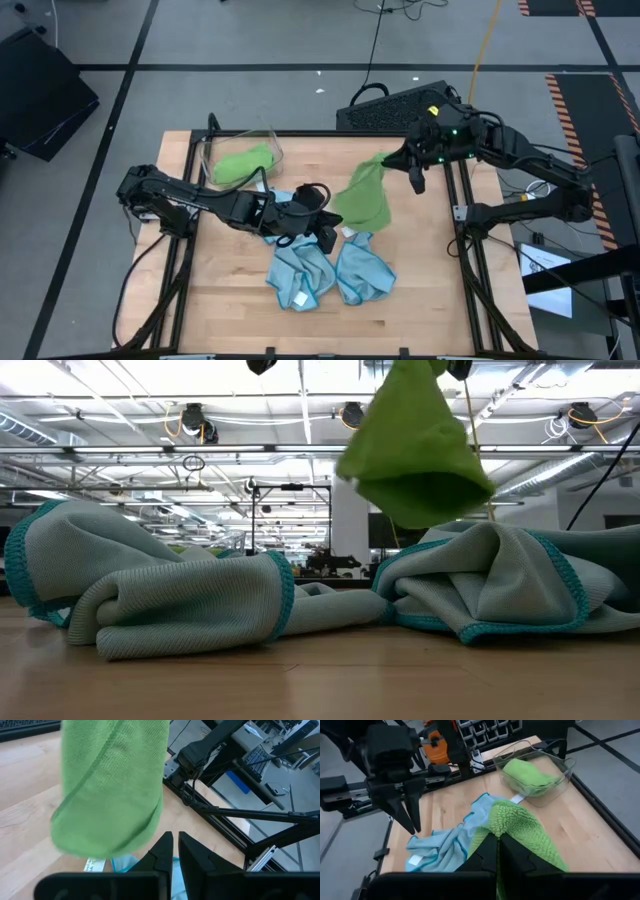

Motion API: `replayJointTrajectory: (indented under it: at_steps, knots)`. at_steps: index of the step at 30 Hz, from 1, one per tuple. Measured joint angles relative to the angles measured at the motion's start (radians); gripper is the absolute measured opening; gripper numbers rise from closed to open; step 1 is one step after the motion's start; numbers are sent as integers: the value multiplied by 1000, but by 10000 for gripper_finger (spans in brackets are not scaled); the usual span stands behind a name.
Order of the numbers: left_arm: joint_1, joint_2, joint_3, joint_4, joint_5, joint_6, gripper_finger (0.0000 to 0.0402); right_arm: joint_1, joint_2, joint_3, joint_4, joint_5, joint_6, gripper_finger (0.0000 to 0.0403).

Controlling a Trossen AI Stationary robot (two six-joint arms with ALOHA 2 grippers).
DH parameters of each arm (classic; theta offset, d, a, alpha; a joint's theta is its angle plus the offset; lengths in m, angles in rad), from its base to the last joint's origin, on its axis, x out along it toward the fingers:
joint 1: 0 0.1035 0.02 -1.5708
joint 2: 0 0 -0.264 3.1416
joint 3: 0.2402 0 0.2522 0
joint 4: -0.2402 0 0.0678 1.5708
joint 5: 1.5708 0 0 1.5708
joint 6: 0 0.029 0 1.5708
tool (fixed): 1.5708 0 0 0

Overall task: Fold microfiber towels
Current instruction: Fold the green microfiber cloth

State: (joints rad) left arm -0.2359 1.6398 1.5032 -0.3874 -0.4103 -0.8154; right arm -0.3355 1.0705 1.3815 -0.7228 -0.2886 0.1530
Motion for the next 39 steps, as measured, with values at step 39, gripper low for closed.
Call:
replayJointTrajectory:
  at_steps: [39]
  knots:
    - [2, 0, 0, 60, 0, 0, 31, 1, -215, 0, -1, -3, 116, 2]
